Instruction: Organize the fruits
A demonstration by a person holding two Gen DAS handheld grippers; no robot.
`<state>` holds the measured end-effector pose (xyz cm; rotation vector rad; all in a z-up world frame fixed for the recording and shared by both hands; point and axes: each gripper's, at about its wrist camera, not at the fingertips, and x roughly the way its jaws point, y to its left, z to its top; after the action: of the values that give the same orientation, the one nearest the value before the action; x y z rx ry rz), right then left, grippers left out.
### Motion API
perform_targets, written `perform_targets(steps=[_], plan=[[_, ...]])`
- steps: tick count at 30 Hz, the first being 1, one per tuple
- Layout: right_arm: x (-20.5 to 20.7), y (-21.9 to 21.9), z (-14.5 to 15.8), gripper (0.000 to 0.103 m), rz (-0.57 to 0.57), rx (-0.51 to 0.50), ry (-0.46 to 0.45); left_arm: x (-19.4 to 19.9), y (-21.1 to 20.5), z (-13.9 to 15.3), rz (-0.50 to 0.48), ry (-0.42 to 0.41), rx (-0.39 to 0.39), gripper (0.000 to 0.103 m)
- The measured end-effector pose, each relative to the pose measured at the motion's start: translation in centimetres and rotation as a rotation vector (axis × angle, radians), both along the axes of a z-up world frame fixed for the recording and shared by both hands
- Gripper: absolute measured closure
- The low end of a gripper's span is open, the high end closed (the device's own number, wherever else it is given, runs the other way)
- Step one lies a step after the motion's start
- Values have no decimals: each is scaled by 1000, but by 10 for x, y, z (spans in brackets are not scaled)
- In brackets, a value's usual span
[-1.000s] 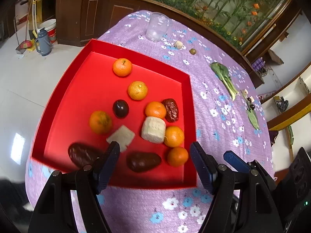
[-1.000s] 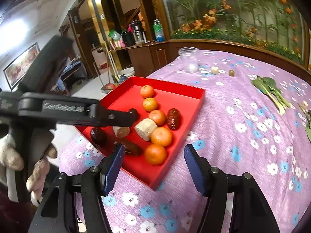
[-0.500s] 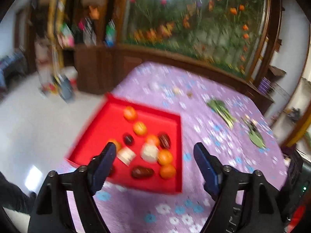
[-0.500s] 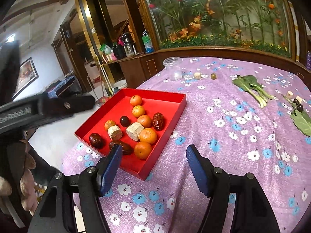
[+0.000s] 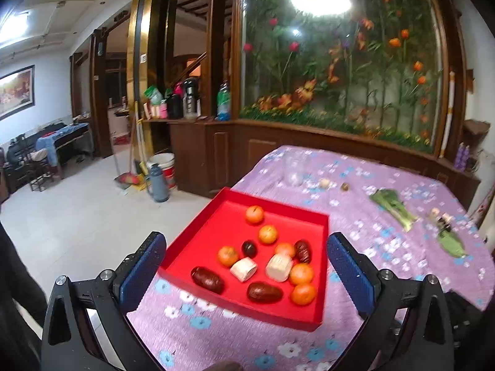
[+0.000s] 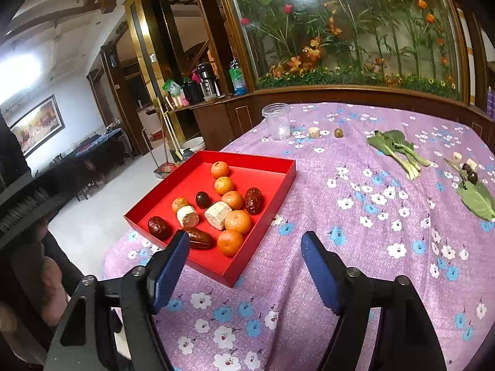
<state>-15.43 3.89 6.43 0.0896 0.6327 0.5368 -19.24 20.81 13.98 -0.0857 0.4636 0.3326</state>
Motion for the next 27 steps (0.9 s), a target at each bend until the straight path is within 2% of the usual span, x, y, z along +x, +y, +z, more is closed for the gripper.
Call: perform_targets(steps=[5, 14, 27], plan=[[1, 6, -5, 18, 2, -22, -9, 3, -8, -18, 29, 48, 57, 0], [9, 14, -15, 15, 7, -63, -2, 15, -14, -38, -5, 133, 30, 0], [16, 29, -25, 14, 28, -111, -2, 28, -10, -50, -4, 176, 18, 0]])
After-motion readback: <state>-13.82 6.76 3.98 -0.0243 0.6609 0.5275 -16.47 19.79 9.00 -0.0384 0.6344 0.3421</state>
